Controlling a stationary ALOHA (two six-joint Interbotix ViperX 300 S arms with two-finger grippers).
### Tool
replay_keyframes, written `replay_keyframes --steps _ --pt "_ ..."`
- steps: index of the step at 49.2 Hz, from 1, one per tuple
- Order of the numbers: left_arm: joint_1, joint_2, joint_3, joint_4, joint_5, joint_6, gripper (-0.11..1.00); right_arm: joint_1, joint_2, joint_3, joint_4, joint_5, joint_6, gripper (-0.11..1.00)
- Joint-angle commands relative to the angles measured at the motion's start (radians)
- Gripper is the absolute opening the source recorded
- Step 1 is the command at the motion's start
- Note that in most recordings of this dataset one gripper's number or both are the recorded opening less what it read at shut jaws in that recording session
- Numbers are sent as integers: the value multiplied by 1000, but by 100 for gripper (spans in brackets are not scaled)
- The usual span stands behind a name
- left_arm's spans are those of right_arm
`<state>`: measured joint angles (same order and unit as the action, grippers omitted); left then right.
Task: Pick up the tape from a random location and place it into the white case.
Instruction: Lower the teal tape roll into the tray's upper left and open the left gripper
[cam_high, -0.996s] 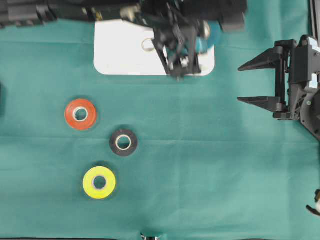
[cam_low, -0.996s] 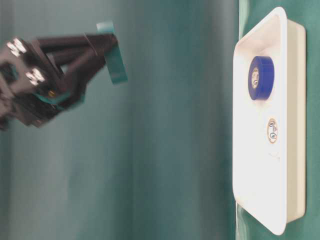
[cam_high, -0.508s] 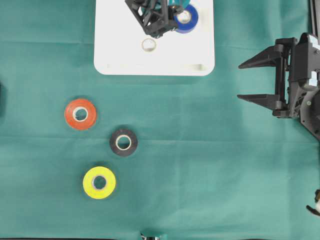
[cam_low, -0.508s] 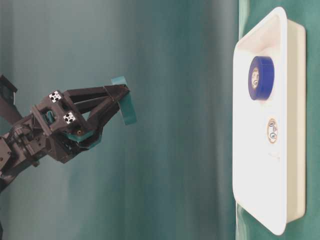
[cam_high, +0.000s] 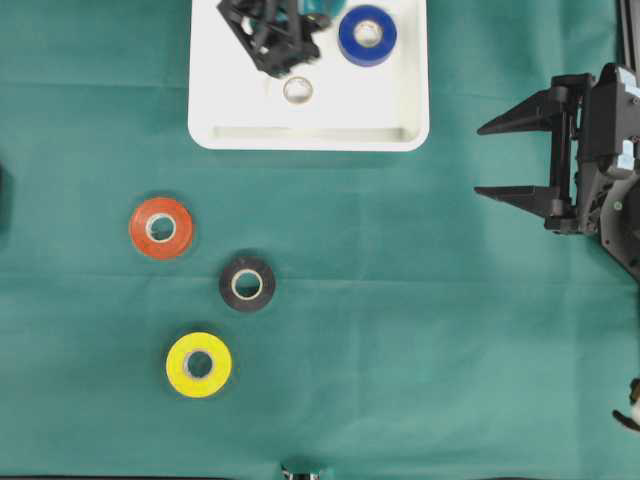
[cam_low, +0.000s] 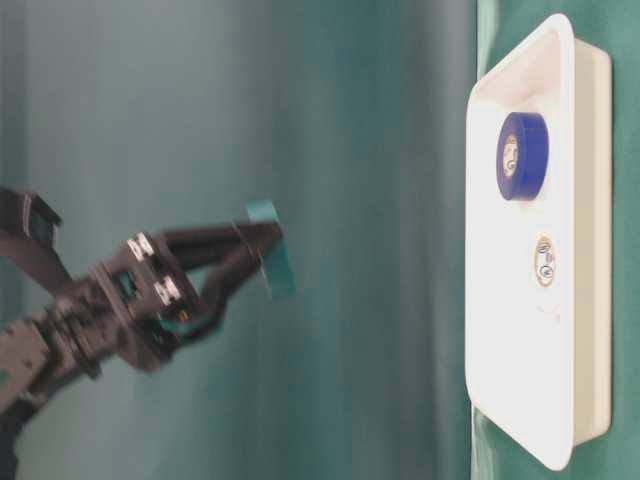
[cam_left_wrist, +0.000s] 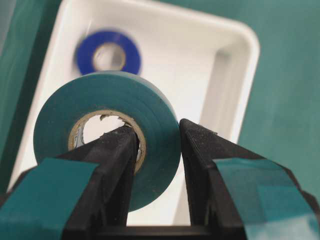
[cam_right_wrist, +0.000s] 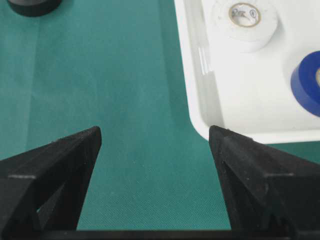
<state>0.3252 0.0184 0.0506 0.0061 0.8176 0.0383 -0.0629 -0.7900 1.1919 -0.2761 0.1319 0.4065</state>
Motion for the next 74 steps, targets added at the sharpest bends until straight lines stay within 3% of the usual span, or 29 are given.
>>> replay_keyframes --steps 1,22,55,74 --pt "12 -63 26 2 -20 -2 23 -3 3 -23 -3 -5 -2 83" --pt "48 -184 224 -2 -84 -3 23 -3 3 -25 -3 -3 -2 83" --pt "49 -173 207 -3 -81 -6 23 -11 3 -23 -8 -5 -2 83" --pt "51 -129 249 -5 -129 -9 23 -11 3 -23 -9 -5 -2 83"
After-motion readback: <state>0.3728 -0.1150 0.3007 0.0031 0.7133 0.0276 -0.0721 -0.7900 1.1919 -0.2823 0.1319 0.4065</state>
